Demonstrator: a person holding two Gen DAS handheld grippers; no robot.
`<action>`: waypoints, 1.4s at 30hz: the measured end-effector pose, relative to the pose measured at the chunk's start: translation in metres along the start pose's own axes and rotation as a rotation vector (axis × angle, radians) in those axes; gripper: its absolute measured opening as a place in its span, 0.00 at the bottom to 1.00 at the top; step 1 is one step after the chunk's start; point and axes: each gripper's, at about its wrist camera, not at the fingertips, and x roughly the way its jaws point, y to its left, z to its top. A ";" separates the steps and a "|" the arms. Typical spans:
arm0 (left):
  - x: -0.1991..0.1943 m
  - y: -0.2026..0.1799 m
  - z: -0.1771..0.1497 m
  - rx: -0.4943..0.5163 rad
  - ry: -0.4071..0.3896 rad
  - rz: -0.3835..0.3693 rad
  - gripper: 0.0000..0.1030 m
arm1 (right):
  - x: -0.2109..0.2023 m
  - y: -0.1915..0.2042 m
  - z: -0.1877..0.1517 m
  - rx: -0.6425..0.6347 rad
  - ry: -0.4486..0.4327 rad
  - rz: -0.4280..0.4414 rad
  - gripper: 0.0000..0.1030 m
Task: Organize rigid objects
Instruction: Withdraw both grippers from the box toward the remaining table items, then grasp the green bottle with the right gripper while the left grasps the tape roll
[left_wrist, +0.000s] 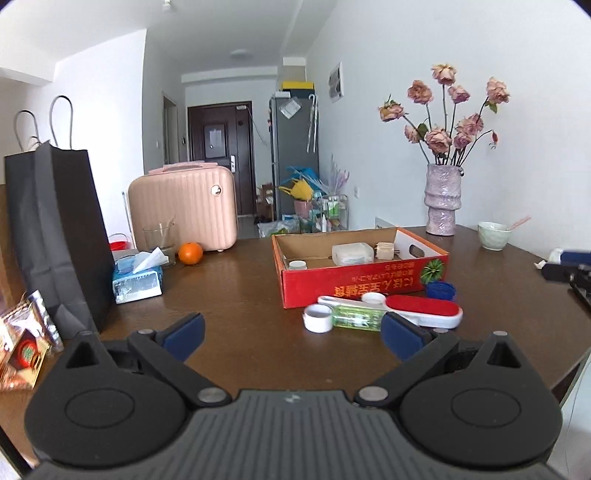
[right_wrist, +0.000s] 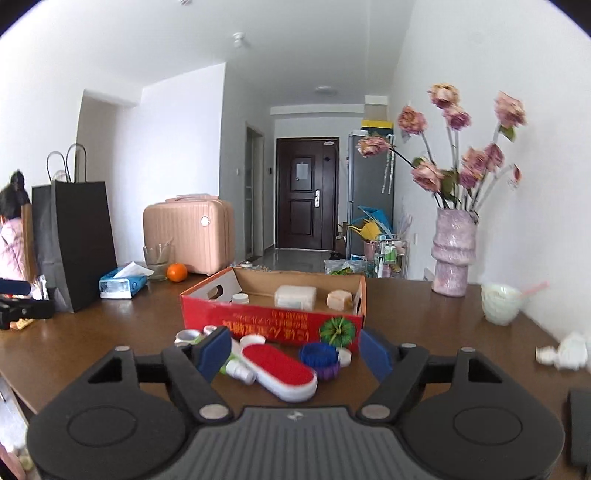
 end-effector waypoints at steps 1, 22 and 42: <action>-0.007 -0.003 -0.004 -0.003 -0.002 -0.011 1.00 | -0.006 -0.001 -0.008 0.026 -0.001 0.009 0.79; -0.001 -0.027 -0.050 -0.009 0.133 -0.045 1.00 | -0.032 0.018 -0.060 -0.078 0.087 -0.022 0.89; 0.154 -0.019 -0.018 -0.025 0.284 0.031 1.00 | 0.084 -0.016 -0.049 -0.037 0.220 -0.055 0.83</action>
